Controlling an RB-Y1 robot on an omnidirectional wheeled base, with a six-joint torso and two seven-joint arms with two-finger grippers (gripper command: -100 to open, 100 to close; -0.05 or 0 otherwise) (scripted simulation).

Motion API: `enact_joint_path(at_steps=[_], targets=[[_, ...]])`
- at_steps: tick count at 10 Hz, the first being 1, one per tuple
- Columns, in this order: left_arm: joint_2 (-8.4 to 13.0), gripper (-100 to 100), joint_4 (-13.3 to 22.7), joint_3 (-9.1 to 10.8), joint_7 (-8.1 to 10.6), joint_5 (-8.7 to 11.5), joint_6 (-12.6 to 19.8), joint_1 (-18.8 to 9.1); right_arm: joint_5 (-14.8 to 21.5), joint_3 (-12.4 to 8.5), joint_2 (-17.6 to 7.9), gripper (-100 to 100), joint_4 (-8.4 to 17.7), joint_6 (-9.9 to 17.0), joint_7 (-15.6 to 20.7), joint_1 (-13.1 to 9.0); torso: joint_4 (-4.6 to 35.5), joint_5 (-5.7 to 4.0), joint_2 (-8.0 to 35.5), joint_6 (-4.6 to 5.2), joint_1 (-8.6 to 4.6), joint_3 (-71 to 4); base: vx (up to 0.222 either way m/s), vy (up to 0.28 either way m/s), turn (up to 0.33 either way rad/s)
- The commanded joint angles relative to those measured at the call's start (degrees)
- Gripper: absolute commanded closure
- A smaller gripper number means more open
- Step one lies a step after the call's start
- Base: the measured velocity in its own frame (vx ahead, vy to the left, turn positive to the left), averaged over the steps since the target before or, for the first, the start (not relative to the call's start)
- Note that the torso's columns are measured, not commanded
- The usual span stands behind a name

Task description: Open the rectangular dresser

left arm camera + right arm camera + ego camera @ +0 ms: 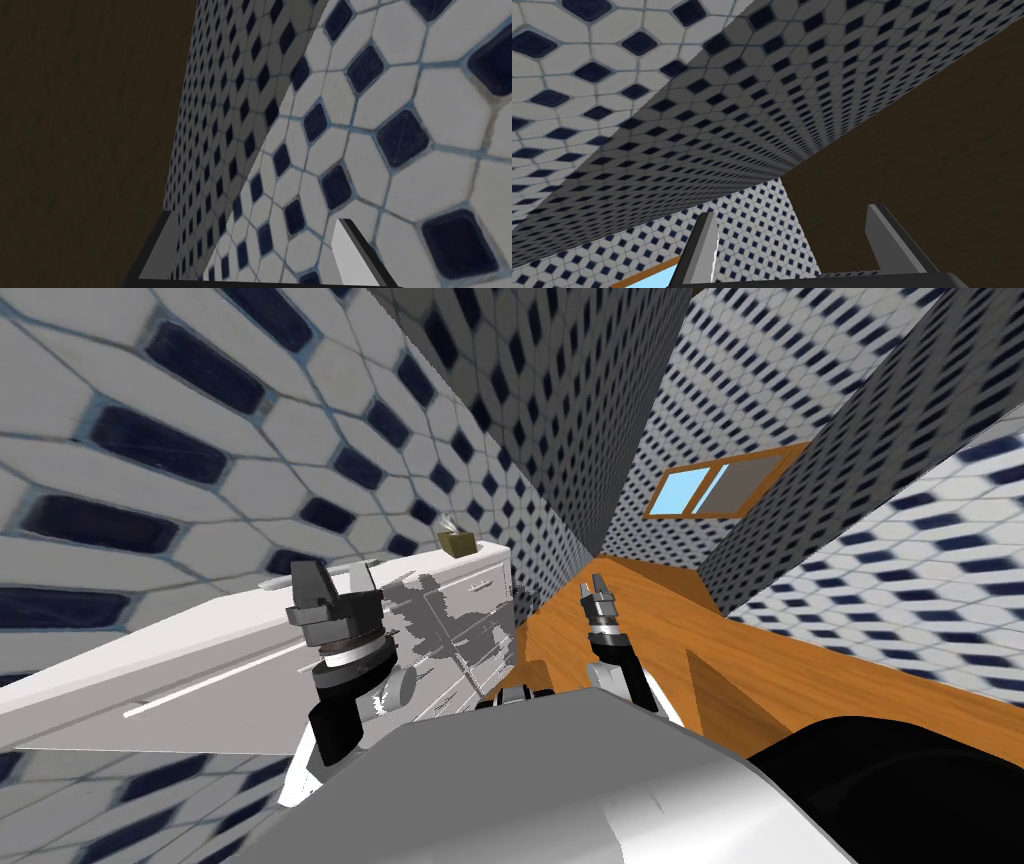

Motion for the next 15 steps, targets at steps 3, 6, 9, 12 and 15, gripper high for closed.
enact_joint_path(at_steps=[3,6,9,12,15], targets=[[3.67,-100,-0.52,0.56,-0.23,0.65,4.08,0.38,0.00,-0.01,0.00,0,0.03,0.01,0.00,0.03,4.05,-1.39,1.94,-0.04,0.33,-6.60,0.007,-0.056,0.029],[4.55,-100,-0.96,1.10,-0.44,1.28,8.08,0.74,0.00,0.00,0.00,0,0.03,0.01,0.00,0.02,4.15,-1.45,2.06,0.04,0.22,-6.62,0.018,-0.077,0.046],[4.81,-100,-1.43,1.70,-0.68,1.99,12.55,1.14,0.00,0.00,0.01,0,0.03,0.01,0.00,0.02,4.13,-1.45,2.00,0.03,0.20,-6.65,0.016,-0.115,0.047],[4.82,-100,-1.84,2.30,-0.92,2.70,17.02,1.54,0.00,0.00,0.00,0,0.03,0.01,0.00,0.02,4.00,-1.35,1.86,0.10,0.38,-6.73,0.015,-0.092,0.051],[4.81,-100,-2.19,2.85,-1.13,3.35,21.18,1.89,0.00,0.00,0.00,0,0.03,0.01,0.00,0.02,3.89,-1.31,1.65,0.13,0.36,-6.86,0.009,-0.091,0.041]])
